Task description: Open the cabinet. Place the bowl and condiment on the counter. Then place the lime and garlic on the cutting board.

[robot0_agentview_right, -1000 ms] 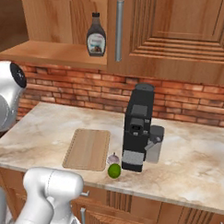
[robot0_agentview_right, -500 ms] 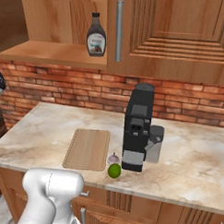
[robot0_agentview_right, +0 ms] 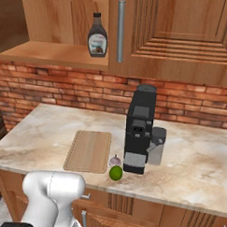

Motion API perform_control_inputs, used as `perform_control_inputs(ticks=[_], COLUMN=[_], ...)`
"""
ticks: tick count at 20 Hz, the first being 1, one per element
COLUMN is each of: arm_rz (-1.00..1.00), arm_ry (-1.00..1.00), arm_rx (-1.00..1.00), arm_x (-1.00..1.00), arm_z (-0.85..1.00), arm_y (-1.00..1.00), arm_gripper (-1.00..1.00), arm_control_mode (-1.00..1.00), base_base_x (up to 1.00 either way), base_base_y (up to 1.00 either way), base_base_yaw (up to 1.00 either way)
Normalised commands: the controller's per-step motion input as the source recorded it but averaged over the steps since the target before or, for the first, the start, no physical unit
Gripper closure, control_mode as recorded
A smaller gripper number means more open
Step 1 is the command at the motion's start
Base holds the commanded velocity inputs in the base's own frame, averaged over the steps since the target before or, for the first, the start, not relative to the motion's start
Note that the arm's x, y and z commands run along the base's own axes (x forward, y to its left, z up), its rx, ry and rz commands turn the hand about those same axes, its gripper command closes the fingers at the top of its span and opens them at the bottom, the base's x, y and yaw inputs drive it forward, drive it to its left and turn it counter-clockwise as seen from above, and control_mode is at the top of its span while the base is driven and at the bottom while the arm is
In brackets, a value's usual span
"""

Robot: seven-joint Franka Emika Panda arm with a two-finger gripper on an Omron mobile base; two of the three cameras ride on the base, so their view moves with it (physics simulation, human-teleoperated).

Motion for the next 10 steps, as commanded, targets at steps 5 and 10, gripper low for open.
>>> perform_control_inputs(ticks=[5,10], arm_rz=[0.0,0.01], arm_ry=[0.17,0.01], arm_rx=[-0.03,-0.02], arm_x=[0.0,-0.15], arm_z=[0.0,-0.01], arm_y=[0.38,0.14], arm_gripper=[-1.0,-1.0], arm_control_mode=[-1.0,-1.0], base_base_x=[0.0,0.0], base_base_y=[0.0,0.0], base_base_yaw=[0.0,0.0])
